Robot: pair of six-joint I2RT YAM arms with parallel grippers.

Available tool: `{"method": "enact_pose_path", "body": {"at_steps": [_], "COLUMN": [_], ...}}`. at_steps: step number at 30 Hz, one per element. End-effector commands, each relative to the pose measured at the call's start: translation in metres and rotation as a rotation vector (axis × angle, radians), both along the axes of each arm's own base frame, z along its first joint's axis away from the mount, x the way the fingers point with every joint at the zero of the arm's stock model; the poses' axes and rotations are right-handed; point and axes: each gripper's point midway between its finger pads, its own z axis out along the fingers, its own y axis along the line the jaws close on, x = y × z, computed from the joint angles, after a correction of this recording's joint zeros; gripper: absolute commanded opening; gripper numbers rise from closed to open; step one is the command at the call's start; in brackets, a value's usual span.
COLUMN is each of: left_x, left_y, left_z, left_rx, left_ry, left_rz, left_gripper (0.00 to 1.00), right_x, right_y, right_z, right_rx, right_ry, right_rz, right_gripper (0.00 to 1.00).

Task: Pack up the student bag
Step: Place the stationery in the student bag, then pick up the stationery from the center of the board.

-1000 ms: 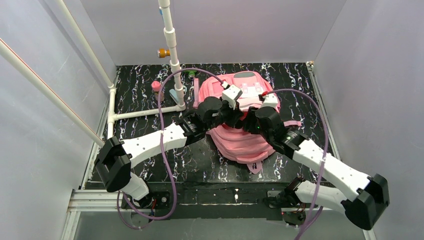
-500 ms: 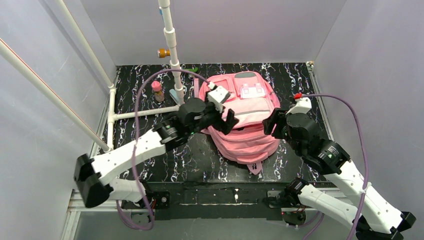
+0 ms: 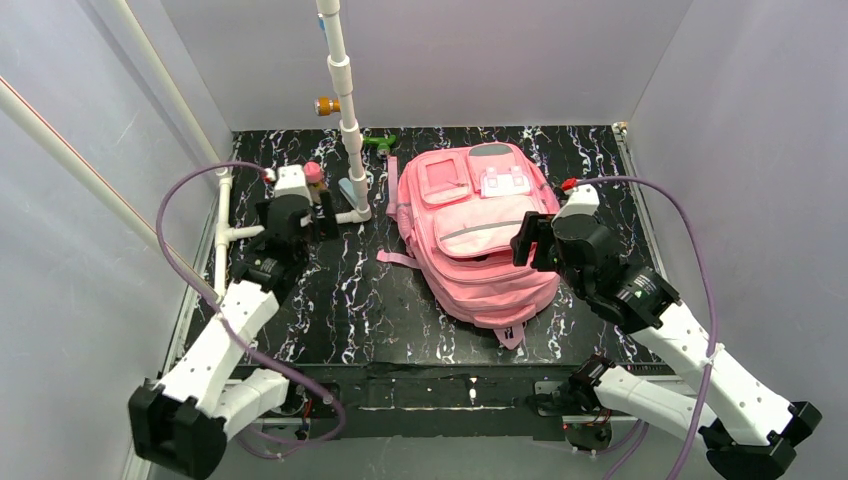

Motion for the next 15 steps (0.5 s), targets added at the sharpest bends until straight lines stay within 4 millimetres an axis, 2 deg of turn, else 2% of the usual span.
{"method": "enact_pose_path", "body": {"at_steps": [1, 5, 9, 12, 15], "left_x": [0.035, 0.090, 0.139, 0.166, 0.190], "left_y": [0.053, 0.066, 0.068, 0.072, 0.065], "left_z": [-0.021, -0.029, -0.041, -0.056, -0.067], "left_rx": [-0.225, -0.299, -0.195, -0.132, -0.170], "left_ry": [-0.035, -0.053, 0.015, 0.041, 0.049], "left_rz": [0.349, 0.420, 0.390, 0.383, 0.341], "left_gripper": [0.90, 0.94, 0.98, 0.98, 0.98], "right_x": [0.004, -0.002, -0.009, -0.011, -0.013], "right_y": [0.000, -0.010, -0.019, -0.025, -0.026], "right_z": [0.039, 0.046, 0.051, 0.051, 0.051], "right_rx": [0.030, 0.026, 0.029, 0.036, 0.045], "right_ry": [-0.091, -0.102, -0.109, -0.116, -0.114], "right_rz": [0.018, 0.006, -0.012, -0.029, -0.035], "right_gripper": [0.77, 0.80, 0.81, 0.82, 0.83]}}
